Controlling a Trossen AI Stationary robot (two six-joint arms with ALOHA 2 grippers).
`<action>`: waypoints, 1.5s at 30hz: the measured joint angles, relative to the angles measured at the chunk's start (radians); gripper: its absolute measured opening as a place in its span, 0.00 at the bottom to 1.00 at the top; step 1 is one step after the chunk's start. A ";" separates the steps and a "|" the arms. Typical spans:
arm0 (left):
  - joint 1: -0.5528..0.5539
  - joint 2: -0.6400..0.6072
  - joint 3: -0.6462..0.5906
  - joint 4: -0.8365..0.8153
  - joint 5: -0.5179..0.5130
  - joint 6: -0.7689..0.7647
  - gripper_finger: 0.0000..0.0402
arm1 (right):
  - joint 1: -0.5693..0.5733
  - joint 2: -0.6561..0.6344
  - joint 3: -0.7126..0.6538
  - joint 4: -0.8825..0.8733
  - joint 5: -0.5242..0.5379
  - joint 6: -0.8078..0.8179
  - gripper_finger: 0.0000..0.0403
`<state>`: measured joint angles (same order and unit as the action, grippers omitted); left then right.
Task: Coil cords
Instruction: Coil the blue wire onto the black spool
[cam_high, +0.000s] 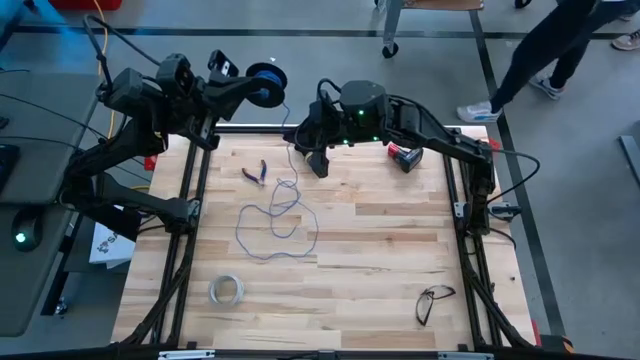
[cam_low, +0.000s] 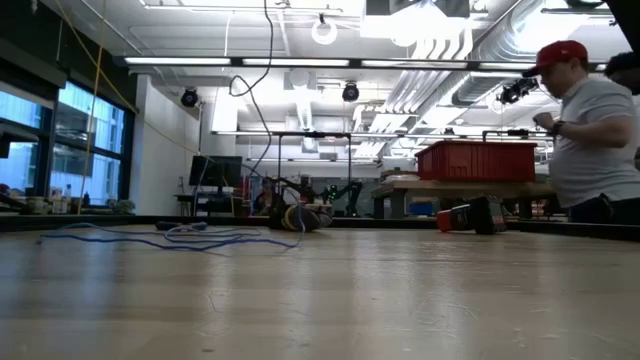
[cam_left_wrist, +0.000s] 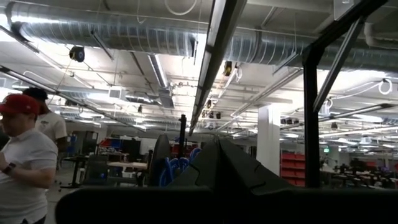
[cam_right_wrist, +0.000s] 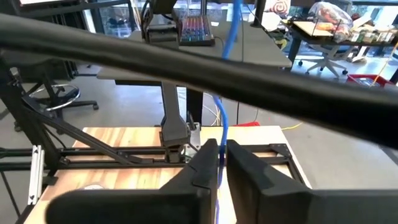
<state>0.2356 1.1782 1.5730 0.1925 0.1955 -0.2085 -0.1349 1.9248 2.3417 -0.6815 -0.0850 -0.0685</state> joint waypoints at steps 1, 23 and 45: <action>0.000 0.000 0.000 0.002 -0.005 0.000 0.00 | 0.000 0.000 0.000 0.000 -0.003 -0.012 0.07; -0.025 0.010 0.000 -0.002 -0.060 -0.704 0.00 | 0.165 0.006 0.000 0.320 0.171 -0.206 0.00; -0.188 0.046 0.000 -0.065 -0.096 -0.889 0.00 | 0.161 0.053 -0.001 0.498 0.151 -0.247 0.00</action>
<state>0.0473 1.2240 1.5730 0.1277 0.0990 -1.0972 0.0265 1.9775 2.3409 -0.1838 0.0665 -0.3157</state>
